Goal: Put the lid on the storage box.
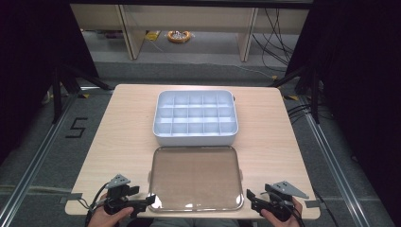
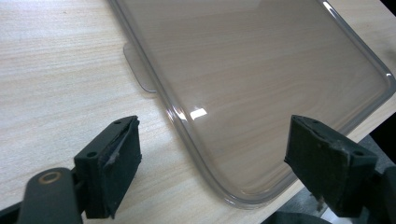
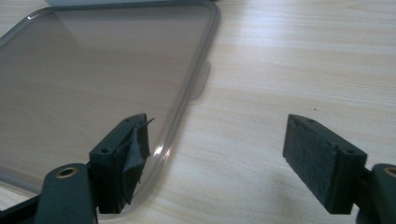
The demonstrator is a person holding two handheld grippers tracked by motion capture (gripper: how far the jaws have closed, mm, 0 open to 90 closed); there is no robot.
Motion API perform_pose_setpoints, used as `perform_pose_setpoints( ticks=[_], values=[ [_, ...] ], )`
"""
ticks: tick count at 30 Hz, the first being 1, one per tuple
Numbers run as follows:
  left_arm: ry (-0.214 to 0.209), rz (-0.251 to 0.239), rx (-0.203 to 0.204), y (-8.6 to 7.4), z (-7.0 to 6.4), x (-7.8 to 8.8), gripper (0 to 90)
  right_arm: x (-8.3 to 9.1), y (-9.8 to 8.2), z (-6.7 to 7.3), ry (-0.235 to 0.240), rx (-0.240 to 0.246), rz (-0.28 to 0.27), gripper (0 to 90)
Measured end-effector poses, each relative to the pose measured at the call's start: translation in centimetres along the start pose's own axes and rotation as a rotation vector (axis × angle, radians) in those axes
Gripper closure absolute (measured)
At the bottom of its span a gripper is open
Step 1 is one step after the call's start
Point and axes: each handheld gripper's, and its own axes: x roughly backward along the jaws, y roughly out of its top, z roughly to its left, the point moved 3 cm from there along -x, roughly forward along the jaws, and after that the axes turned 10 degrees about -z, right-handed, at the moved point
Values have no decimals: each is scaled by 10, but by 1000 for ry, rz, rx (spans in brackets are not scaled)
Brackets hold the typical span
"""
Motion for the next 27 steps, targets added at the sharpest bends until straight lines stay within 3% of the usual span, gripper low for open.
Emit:
perform_pose_setpoints(
  ticks=[3,7,15,19,20,23,24,25,26,27],
  values=[
    [-2,-18,20,0,-2,-2,168,2,0,0,5,9,10,201],
    [-5,-25,20,-1,-2,-3,167,2,1,1,20,-8,-15,190],
    [-18,-25,19,-1,-3,-3,163,3,1,3,61,-26,-1,168],
    [-21,-10,10,-2,-4,-4,160,2,1,4,75,-34,-12,168],
    [-22,0,-3,-2,-3,-4,160,2,1,6,83,-64,-19,168],
    [-22,18,-14,-2,-2,-3,160,2,1,5,90,-38,0,172],
    [-22,13,1,-3,-3,-4,160,3,1,9,79,-79,8,178],
    [-27,12,11,-3,-3,-5,166,-1,1,7,94,-40,-4,187],
    [-23,6,25,-3,-4,-6,166,-1,1,7,94,-40,-4,187],
    [-16,11,24,-3,-4,-6,172,0,0,11,96,-99,19,191]
  ],
)
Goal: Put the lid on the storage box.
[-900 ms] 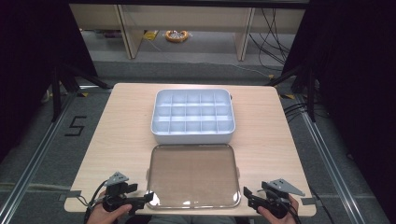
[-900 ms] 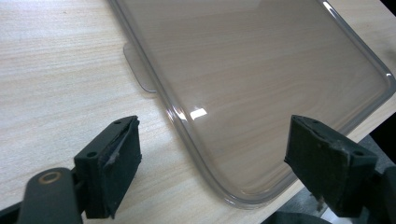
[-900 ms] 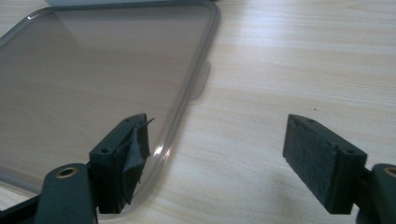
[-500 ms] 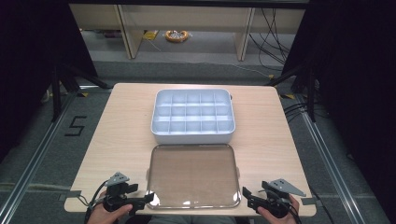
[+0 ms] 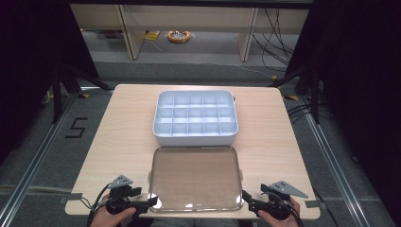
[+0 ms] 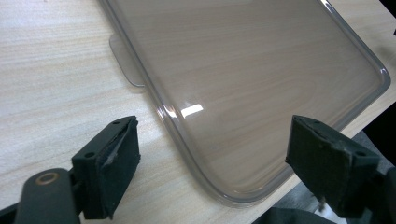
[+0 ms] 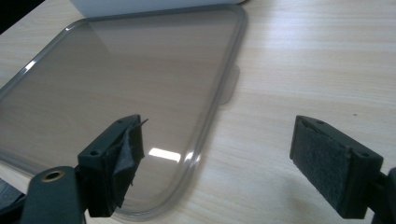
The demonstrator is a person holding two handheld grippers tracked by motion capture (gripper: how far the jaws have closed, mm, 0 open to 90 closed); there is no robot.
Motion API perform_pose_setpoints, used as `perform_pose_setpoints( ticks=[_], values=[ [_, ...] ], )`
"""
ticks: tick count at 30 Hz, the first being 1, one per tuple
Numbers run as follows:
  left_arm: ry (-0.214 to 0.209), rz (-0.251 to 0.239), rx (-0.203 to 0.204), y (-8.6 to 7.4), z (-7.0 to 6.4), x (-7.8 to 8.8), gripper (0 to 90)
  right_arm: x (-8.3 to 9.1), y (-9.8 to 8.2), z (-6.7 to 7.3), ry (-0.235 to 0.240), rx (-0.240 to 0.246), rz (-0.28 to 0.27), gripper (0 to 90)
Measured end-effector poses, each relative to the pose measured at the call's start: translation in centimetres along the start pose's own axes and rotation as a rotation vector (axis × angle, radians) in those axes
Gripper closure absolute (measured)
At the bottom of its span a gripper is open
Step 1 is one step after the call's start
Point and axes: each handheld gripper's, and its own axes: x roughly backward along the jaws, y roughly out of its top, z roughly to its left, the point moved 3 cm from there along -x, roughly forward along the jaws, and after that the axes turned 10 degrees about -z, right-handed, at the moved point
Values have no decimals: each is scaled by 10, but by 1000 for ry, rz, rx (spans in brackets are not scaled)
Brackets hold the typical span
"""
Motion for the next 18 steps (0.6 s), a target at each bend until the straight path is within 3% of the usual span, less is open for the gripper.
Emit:
perform_pose_setpoints(
  ticks=[1,2,3,4,5,7,8,9,10,11,12,13,15,16,17,18],
  values=[
    [-19,-17,9,0,-2,-1,214,-4,0,-1,23,30,-4,208],
    [-14,-18,8,1,-2,-2,214,-4,0,-1,23,30,-4,208],
    [-15,-1,-16,1,0,0,254,-8,-1,1,36,1,-7,223],
    [-13,-32,6,2,-1,-2,254,-8,-1,1,36,1,-7,223],
    [-15,-42,2,3,-1,-2,326,-12,-1,4,51,-38,-1,240],
    [-23,-27,-6,3,1,-2,343,-13,-1,2,60,-12,8,246],
    [-21,-30,3,2,1,-3,371,-15,-2,5,65,-44,5,262],
    [-17,-23,8,2,2,-4,386,-15,-1,3,62,-18,30,274],
    [-22,-7,-1,1,4,-5,395,-14,-2,12,58,-139,51,275],
    [-10,-19,17,2,4,-7,409,-18,-2,2,63,-28,22,277],
    [-1,-19,15,3,6,-8,431,-20,-1,1,75,-37,15,284],
    [20,-1,-24,5,9,-8,461,-20,-1,0,65,-37,30,295],
    [22,3,-31,6,11,-9,477,-22,-2,-1,75,-39,22,295],
    [23,14,-29,5,12,-9,486,-17,-2,7,40,-154,79,295],
    [22,15,-13,5,13,-11,492,-23,-2,1,72,-86,29,300],
    [21,12,-3,5,14,-12,492,-23,-2,1,72,-86,29,300]
  ],
)
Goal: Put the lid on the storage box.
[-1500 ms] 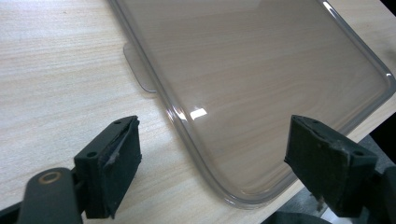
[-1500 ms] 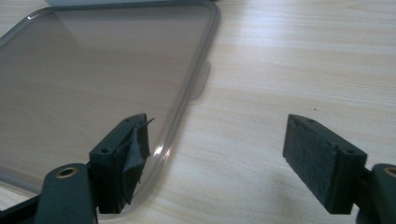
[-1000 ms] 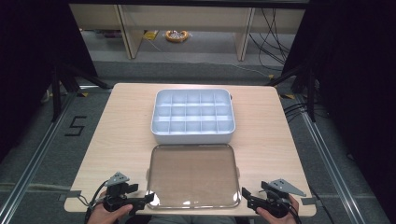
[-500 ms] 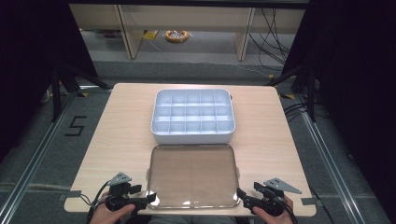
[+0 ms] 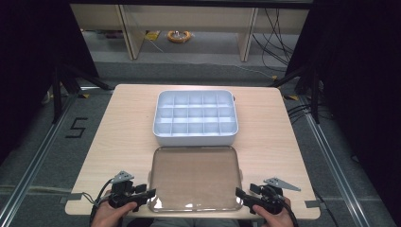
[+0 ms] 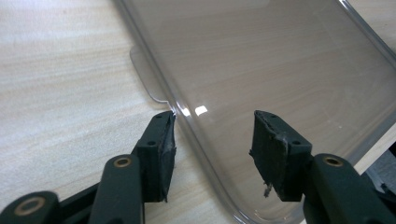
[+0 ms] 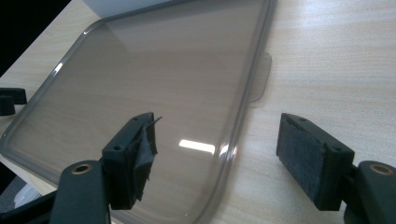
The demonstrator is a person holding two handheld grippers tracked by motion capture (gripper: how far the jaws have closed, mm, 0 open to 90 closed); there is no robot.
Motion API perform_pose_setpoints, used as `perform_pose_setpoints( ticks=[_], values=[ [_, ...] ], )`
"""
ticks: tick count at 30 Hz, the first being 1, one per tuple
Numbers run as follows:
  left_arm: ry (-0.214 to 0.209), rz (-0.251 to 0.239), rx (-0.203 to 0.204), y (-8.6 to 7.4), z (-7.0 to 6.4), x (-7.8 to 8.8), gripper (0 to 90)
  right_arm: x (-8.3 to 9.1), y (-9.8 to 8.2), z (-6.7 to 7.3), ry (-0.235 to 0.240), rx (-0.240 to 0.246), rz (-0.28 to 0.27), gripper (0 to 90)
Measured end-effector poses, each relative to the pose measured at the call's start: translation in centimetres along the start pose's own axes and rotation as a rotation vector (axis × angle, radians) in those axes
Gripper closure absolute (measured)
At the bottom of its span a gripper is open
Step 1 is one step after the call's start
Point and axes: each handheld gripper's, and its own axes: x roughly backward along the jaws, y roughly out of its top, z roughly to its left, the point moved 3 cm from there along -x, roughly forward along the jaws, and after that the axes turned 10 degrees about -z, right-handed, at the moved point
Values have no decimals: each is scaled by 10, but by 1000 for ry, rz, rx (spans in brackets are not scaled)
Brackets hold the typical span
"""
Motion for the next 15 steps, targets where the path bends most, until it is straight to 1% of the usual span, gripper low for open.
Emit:
perform_pose_setpoints(
  ticks=[1,2,3,4,5,6,7,8,9,10,11,12,13,14,15],
  values=[
    [5,1,-1,0,0,-1,505,-2,0,-2,8,27,-7,301],
    [13,-1,-1,1,0,-2,513,-2,0,-2,8,27,-7,301],
    [7,11,-7,1,-1,-3,521,-4,0,-2,8,34,3,310],
    [1,5,-2,1,-1,-5,526,-4,0,2,4,-7,28,314],
    [-1,9,-3,1,-2,-6,534,-8,1,-1,14,31,9,323],
    [2,5,-1,1,-2,-7,537,-8,1,-1,11,27,24,333],
    [4,13,-12,1,-2,-7,537,-8,1,-1,11,27,24,333],
    [8,4,-3,2,-2,-8,540,-10,0,2,8,-25,45,348],
    [8,4,-3,2,-2,-8,541,-14,1,-3,19,15,24,356],
    [9,8,-11,2,-2,-7,541,-14,1,-3,19,15,24,356],
    [11,13,-16,2,-3,-7,539,-16,0,-3,32,-15,34,383],
    [13,6,-13,1,-3,-8,539,-17,0,-3,38,-33,30,392],
    [11,8,-9,1,-4,-9,539,-18,0,-4,44,-38,27,400],
    [7,-1,-4,1,-5,-9,536,-19,0,-4,48,-49,26,404],
    [-2,14,-20,1,-4,-8,536,-19,0,-4,48,-49,26,404]
  ],
)
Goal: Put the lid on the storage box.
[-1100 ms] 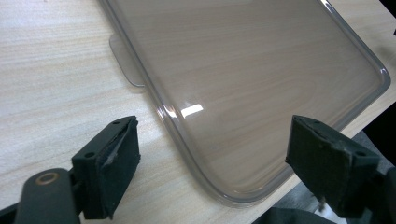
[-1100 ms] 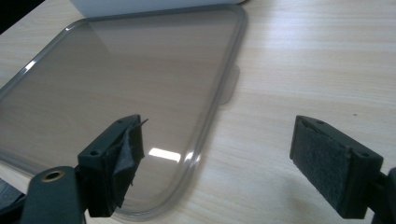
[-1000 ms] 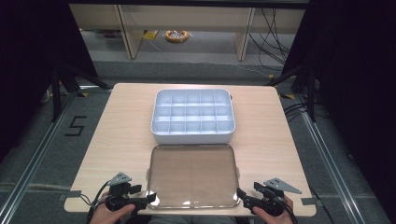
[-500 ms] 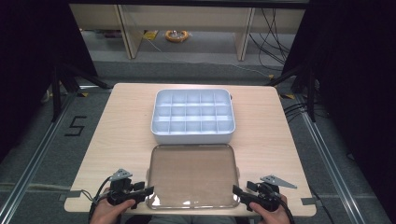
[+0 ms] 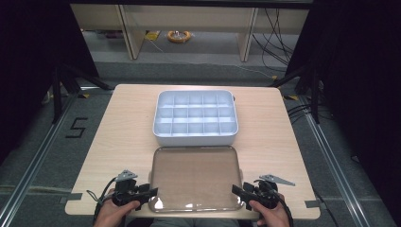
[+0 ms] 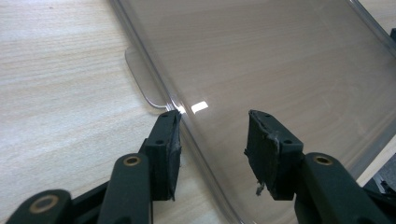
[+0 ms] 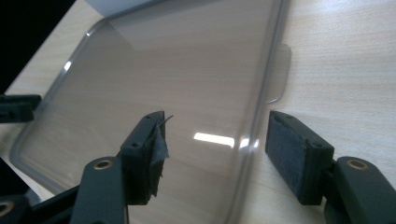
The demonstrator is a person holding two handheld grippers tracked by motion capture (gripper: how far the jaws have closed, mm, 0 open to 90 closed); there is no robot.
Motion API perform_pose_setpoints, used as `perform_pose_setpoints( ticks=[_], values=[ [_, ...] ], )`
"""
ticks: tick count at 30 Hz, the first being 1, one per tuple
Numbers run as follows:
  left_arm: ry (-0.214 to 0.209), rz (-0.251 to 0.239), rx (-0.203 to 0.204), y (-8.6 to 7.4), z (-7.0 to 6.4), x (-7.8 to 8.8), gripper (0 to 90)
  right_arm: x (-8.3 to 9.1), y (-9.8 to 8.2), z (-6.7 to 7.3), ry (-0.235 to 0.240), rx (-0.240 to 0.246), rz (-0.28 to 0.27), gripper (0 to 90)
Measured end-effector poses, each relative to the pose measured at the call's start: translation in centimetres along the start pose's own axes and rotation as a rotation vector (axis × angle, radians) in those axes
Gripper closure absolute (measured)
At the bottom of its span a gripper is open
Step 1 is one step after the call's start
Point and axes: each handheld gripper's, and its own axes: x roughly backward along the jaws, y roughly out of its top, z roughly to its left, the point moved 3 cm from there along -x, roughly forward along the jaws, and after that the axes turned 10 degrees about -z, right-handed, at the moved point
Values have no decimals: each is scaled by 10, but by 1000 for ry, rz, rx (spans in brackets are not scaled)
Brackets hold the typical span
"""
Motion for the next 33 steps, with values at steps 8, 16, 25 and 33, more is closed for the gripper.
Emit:
perform_pose_setpoints(
  ticks=[8,16,25,33],
  values=[
    [14,-3,0,-1,-2,0,521,5,-3,-3,8,-203,-24,468],
    [-18,-5,-16,-2,-2,2,509,9,-8,-9,32,-243,-29,566],
    [-42,-10,-7,-2,0,2,495,13,-12,-10,32,-275,-33,615],
    [-20,-5,12,-3,-1,3,466,14,-13,-6,70,-317,-35,665]
  ],
)
